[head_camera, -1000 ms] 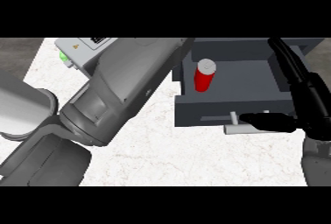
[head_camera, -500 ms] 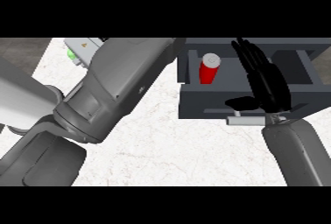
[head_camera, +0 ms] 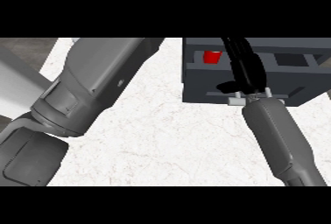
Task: Pick up the can, place it into the drawer and close the drawer
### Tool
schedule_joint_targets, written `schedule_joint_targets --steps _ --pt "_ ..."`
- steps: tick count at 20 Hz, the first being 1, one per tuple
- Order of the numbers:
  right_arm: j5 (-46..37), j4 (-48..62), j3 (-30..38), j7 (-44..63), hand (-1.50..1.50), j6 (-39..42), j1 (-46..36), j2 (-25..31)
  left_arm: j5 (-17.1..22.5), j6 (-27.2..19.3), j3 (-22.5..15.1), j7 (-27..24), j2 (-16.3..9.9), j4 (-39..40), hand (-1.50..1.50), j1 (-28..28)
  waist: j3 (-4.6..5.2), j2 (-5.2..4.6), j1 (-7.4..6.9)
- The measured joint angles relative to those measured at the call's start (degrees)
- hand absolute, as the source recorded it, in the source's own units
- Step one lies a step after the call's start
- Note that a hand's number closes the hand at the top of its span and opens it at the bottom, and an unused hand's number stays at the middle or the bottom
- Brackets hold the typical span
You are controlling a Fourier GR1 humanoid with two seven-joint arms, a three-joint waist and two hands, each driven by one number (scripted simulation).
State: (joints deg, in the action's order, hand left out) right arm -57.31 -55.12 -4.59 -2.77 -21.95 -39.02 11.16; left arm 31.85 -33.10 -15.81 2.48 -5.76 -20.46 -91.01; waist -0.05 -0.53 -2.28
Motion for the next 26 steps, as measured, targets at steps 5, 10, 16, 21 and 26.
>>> schedule_joint_targets --steps 5,10,16,21,26 --pt "-2.1 11.0 2.9 -0.4 -1.50 -7.2 -7.3 -0.9 -0.5 1.2 -0.2 1.8 -2.3 -3.0 -1.50 2.5 0.00 -0.04 -1.02" --pt "-3.5 20.1 5.2 -0.3 -1.50 -12.3 -14.2 -1.0 -1.1 2.5 -0.6 3.1 -4.4 -6.5 -1.50 6.2 0.04 -0.07 -2.00" --pt "-4.3 28.3 7.1 -0.7 -1.50 -14.6 -20.3 -0.5 -1.8 2.9 -1.6 6.0 -6.3 -12.1 -1.50 9.3 0.01 -0.22 -3.26" --pt "-4.6 33.0 7.9 -1.3 -1.50 -14.3 -24.1 -0.1 -2.0 3.9 -2.0 7.2 -8.6 -16.4 -1.50 12.5 -0.20 -0.65 -3.67" --pt "-2.7 35.4 9.9 -4.5 -1.50 -13.3 -26.0 -0.1 -2.2 4.1 -2.3 8.6 -10.2 -20.1 -1.50 15.2 -0.43 -0.99 -3.62"
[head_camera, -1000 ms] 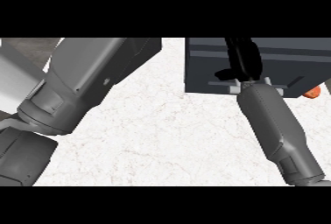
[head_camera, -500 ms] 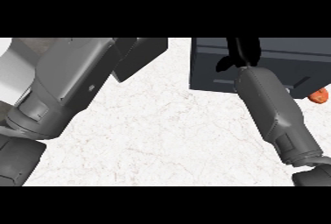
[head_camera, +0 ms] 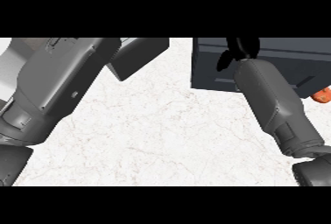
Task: Pick up the can, place it into the drawer and close the drawer
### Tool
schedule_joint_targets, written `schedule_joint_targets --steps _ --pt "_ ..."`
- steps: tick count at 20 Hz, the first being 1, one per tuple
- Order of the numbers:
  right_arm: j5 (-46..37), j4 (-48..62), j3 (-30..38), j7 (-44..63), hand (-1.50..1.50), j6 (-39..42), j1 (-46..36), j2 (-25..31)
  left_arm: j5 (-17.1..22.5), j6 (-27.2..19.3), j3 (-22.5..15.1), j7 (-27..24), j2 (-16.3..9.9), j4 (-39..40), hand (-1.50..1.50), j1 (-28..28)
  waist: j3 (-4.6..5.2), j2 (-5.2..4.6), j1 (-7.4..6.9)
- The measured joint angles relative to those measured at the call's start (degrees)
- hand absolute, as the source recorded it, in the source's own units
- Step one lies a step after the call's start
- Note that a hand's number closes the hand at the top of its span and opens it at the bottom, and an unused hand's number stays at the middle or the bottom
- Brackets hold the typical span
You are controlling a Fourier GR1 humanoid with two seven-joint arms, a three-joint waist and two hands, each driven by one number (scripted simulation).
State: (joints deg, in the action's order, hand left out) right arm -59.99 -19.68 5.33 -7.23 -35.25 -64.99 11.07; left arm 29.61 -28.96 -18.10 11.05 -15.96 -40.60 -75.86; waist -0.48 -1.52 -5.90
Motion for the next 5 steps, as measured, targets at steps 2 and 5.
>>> schedule_joint_targets --steps 2,5 --pt "1.1 0.2 1.0 -2.3 -1.50 0.3 -0.1 0.0 0.2 0.8 0.0 0.3 -1.1 -1.7 -1.50 1.6 -0.06 -0.07 -0.05" --pt "2.3 0.9 2.3 -5.2 -1.50 0.6 -0.6 0.1 0.2 1.2 0.1 0.7 -2.4 -4.0 -1.50 3.2 -0.06 -0.22 0.07"
